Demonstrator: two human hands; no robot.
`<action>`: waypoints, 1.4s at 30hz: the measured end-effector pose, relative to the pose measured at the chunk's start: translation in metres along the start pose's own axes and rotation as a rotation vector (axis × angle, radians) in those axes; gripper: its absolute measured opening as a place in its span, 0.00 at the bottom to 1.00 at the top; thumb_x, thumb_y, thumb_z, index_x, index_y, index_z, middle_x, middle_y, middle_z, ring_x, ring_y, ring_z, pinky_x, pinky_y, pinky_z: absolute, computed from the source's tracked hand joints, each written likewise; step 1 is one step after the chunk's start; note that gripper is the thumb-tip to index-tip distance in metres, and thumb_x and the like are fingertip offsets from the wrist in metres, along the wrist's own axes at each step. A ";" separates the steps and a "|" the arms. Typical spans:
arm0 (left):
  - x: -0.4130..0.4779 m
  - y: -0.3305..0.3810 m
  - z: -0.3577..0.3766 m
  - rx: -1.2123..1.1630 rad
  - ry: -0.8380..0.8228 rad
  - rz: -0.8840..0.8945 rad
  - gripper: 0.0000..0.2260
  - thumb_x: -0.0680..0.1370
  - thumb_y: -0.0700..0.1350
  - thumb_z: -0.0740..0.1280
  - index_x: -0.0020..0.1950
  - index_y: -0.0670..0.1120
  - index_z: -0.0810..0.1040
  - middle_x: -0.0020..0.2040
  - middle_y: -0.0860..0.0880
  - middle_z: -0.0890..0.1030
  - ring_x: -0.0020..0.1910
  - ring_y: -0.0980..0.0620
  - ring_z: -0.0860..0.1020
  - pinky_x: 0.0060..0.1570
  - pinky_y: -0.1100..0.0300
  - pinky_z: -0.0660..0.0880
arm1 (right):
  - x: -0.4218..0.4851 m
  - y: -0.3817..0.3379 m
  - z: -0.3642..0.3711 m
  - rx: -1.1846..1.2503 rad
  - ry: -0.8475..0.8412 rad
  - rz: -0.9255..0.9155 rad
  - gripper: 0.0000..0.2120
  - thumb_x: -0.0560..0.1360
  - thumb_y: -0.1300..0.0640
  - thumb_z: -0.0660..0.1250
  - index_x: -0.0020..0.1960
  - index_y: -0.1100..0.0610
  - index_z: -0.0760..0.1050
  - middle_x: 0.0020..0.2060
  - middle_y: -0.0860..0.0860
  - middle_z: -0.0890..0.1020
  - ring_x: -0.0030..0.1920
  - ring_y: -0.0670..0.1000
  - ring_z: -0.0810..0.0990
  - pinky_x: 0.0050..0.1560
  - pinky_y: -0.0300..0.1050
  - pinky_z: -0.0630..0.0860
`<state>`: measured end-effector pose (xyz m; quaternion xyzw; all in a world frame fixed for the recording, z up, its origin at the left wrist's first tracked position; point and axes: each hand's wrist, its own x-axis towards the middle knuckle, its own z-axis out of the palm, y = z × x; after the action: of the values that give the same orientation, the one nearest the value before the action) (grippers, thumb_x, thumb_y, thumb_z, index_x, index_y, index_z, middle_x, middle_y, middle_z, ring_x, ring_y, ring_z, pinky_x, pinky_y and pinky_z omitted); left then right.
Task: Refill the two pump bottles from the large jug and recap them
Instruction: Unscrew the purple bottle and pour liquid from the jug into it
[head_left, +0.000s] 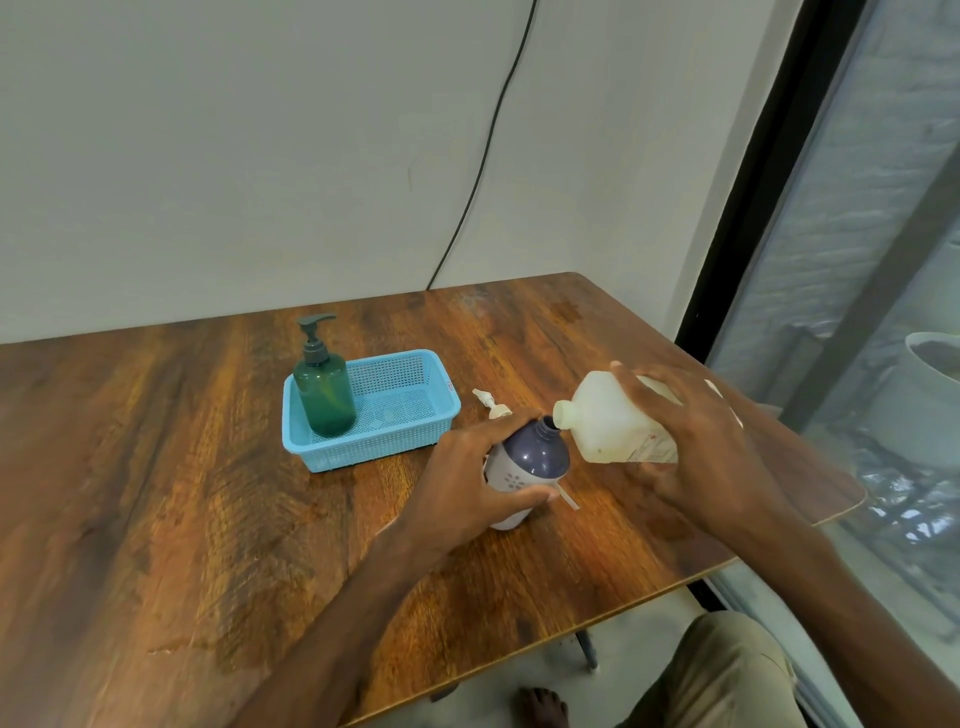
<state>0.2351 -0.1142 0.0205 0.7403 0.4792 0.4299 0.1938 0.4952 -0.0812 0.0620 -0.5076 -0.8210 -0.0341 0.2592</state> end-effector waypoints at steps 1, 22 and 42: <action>0.000 0.000 0.000 -0.001 0.001 0.001 0.36 0.69 0.54 0.83 0.74 0.55 0.75 0.63 0.63 0.80 0.62 0.68 0.77 0.56 0.75 0.74 | 0.000 0.001 0.000 0.004 -0.002 0.000 0.51 0.64 0.55 0.84 0.80 0.46 0.60 0.74 0.55 0.71 0.74 0.60 0.67 0.69 0.66 0.70; -0.001 -0.001 0.001 0.005 0.015 -0.015 0.36 0.68 0.56 0.83 0.73 0.55 0.75 0.60 0.66 0.79 0.60 0.71 0.76 0.55 0.75 0.74 | 0.006 -0.003 -0.008 0.011 -0.008 -0.072 0.55 0.62 0.61 0.84 0.79 0.41 0.57 0.73 0.56 0.70 0.74 0.62 0.67 0.65 0.71 0.73; 0.000 0.001 0.000 0.001 0.024 -0.031 0.36 0.68 0.56 0.83 0.73 0.53 0.76 0.63 0.63 0.80 0.62 0.68 0.77 0.57 0.75 0.73 | 0.012 -0.008 -0.018 -0.011 -0.053 -0.054 0.52 0.64 0.63 0.82 0.80 0.44 0.59 0.74 0.55 0.69 0.75 0.61 0.64 0.71 0.67 0.68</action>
<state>0.2359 -0.1148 0.0211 0.7276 0.4932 0.4355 0.1943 0.4913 -0.0811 0.0847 -0.4874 -0.8408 -0.0320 0.2334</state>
